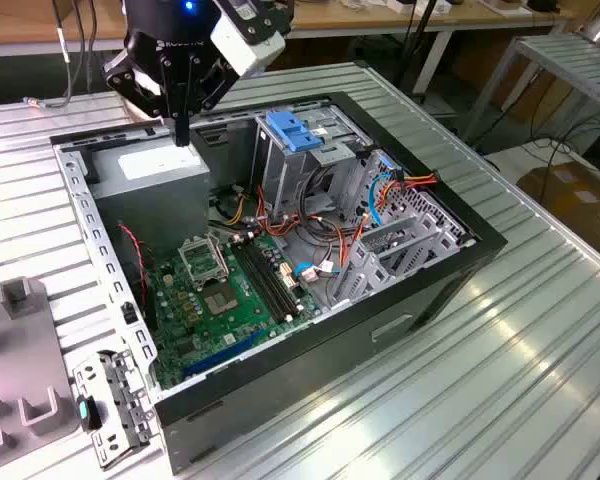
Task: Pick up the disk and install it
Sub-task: 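Reach for the disk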
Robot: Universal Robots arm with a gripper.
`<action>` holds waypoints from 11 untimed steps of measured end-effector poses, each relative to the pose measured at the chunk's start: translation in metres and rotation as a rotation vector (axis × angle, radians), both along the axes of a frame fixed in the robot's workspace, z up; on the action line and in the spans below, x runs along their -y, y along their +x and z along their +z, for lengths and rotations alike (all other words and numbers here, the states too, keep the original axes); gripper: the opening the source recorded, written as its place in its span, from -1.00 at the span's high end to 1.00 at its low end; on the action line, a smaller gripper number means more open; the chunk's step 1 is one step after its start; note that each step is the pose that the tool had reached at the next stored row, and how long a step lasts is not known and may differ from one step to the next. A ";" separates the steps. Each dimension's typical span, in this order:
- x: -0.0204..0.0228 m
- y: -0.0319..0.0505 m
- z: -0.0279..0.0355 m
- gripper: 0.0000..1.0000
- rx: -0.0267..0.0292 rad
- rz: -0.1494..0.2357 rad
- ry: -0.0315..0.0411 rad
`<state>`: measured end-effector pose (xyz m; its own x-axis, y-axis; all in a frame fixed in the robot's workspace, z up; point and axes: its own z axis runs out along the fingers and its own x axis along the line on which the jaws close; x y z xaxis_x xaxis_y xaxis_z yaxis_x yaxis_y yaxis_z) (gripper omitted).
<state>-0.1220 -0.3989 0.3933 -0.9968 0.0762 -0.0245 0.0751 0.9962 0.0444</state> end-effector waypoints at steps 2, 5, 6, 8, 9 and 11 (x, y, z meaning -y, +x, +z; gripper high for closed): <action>0.0000 0.0000 0.0000 0.79 0.0000 0.000 0.0000; 0.0000 -0.0001 0.0000 0.79 0.0000 0.000 0.0000; 0.0000 -0.0004 0.0000 0.79 0.0000 0.000 0.0000; 0.0000 -0.0014 0.0000 0.79 0.0000 0.000 0.0000; 0.0000 -0.0022 0.0000 0.79 0.0000 0.000 0.0001; 0.0000 -0.0030 0.0000 0.79 0.0000 0.000 0.0000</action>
